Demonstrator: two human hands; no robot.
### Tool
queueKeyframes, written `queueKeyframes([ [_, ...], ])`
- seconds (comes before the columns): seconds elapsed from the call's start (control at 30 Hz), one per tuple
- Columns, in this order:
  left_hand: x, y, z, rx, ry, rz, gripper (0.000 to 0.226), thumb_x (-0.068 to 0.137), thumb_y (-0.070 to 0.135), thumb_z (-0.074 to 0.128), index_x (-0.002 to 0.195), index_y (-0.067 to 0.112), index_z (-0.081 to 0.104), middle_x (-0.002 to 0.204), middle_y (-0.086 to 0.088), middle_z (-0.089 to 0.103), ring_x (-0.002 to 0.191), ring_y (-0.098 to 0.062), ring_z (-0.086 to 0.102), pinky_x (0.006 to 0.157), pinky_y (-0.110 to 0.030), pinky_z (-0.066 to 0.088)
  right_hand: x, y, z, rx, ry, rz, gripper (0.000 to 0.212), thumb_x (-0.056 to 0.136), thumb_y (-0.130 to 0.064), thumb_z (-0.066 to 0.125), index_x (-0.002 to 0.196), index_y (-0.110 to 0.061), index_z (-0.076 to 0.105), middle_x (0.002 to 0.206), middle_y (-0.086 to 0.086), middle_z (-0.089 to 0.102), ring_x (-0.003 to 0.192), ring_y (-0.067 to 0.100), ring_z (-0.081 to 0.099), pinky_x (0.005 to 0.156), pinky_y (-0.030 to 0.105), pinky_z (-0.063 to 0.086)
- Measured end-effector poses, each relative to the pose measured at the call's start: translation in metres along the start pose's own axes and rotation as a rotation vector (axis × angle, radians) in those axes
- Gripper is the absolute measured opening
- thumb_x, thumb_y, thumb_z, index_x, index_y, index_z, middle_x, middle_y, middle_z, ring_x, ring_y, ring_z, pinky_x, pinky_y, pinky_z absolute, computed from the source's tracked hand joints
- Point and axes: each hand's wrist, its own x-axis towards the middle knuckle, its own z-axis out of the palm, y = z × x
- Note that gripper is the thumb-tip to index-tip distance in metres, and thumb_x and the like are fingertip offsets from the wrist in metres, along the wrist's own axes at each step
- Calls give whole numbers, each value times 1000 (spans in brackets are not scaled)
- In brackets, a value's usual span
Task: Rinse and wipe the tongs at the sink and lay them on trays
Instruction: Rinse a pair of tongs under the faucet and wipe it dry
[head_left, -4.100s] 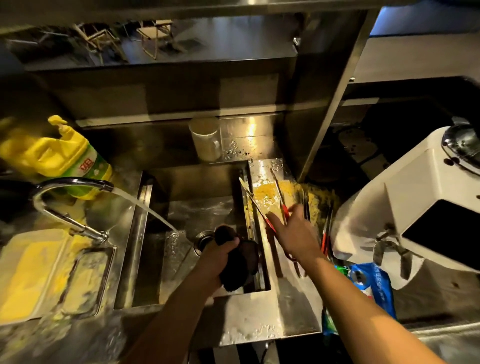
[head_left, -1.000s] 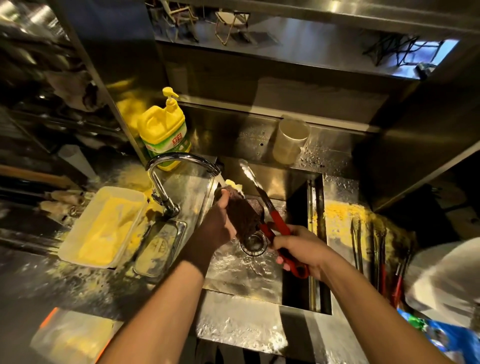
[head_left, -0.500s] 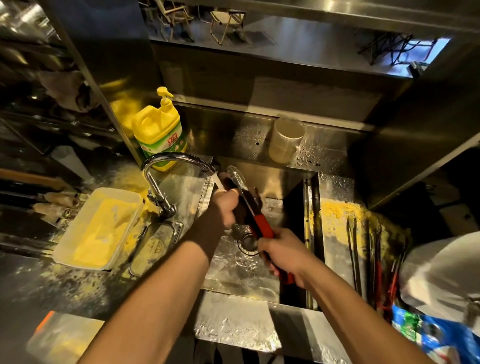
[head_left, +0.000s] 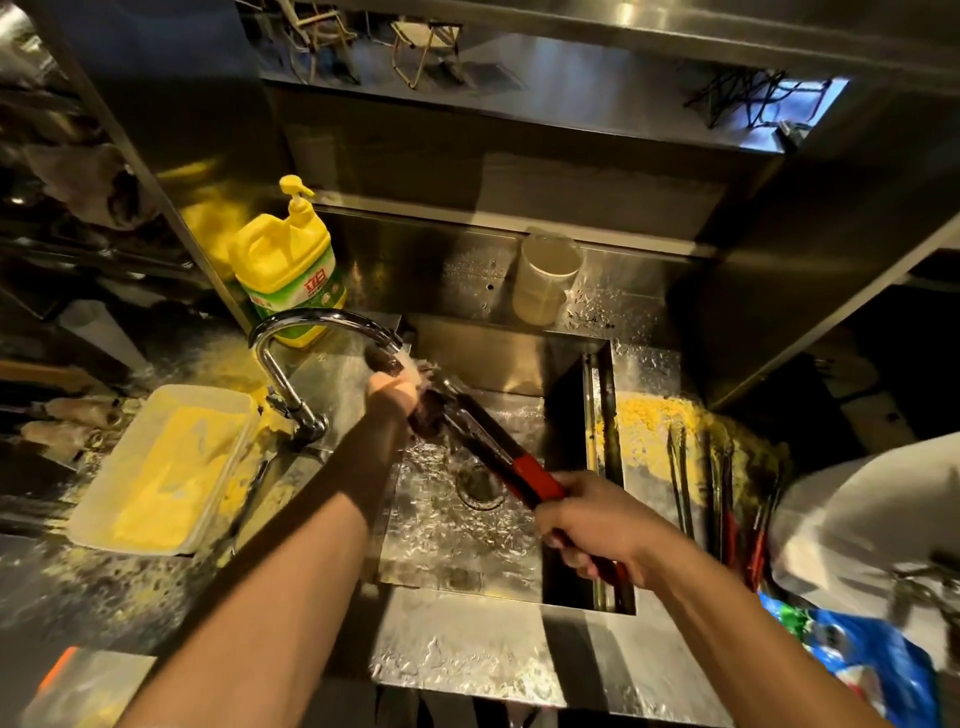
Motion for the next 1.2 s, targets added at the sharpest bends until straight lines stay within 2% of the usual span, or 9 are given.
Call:
queueKeyframes([
  [0.13, -4, -19, -9, 41, 25, 23, 54, 100, 29, 57, 140, -6, 49, 132, -24, 59, 124, -34, 57, 102, -38, 47, -7, 2, -16, 160, 91, 76, 12, 85, -3, 54, 76, -10, 50, 47, -2, 45, 35, 12, 35, 35, 21, 30],
  [0.23, -26, -31, -3, 26, -99, -67, 49, 101, 26, 55, 138, -4, 47, 107, -18, 58, 115, -32, 60, 78, -33, 43, -3, -3, -9, 196, 137, 75, 7, 85, -7, 56, 80, -9, 52, 53, 1, 49, 38, 13, 38, 36, 22, 34],
  [0.33, -40, -43, 1, 6, -196, -90, 43, 97, 23, 61, 129, -5, 53, 92, -12, 62, 79, -30, 71, 52, -28, 54, 3, -4, -1, -14, 313, -15, 14, 87, -16, 59, 101, -13, 58, 65, 4, 54, 47, 17, 48, 47, 30, 40],
  [0.43, -49, -54, -2, 20, -335, -113, 46, 98, 27, 59, 133, -3, 54, 118, -25, 67, 104, -39, 68, 88, -51, 57, 7, 2, 2, -699, 572, -57, 58, 91, -33, 57, 145, -23, 38, 95, 7, 69, 83, 27, 66, 69, 35, 51],
  [0.53, -55, -54, 1, 43, -426, -84, 37, 96, 28, 62, 126, 6, 59, 115, -20, 70, 106, -37, 68, 92, -58, 54, 5, 8, 5, -979, 786, -50, 75, 92, -42, 56, 153, -20, 18, 102, 8, 68, 91, 30, 68, 70, 39, 53],
  [0.8, -103, -37, 49, 79, -655, 22, 12, 96, 22, 63, 101, 12, 59, 78, -13, 72, 72, -30, 70, 76, -53, 58, -34, 26, -6, -780, 1013, -88, 65, 88, -46, 56, 144, -21, 33, 103, 7, 70, 93, 31, 69, 68, 36, 48],
  [0.93, -150, -39, 90, 149, -794, 95, 16, 95, 22, 64, 107, 12, 62, 89, -13, 67, 86, -31, 66, 94, -58, 52, -75, 46, -23, -669, 1165, -60, 56, 81, -48, 58, 130, -25, 46, 96, 6, 71, 87, 33, 69, 67, 37, 52],
  [1.07, -211, -54, 136, 244, -930, 144, 9, 93, 22, 66, 86, 16, 64, 78, -8, 71, 75, -26, 70, 74, -39, 58, -130, 78, -41, -522, 1309, -43, 48, 77, -50, 58, 120, -32, 51, 94, 5, 72, 87, 33, 68, 65, 36, 49],
  [1.2, -280, -80, 177, 309, -1088, 169, 9, 96, 15, 61, 87, 13, 64, 89, -16, 70, 82, -29, 69, 83, -45, 56, -188, 115, -53, -369, 1429, 14, 56, 69, -48, 55, 123, -40, 46, 97, 4, 70, 89, 33, 66, 67, 35, 45],
])
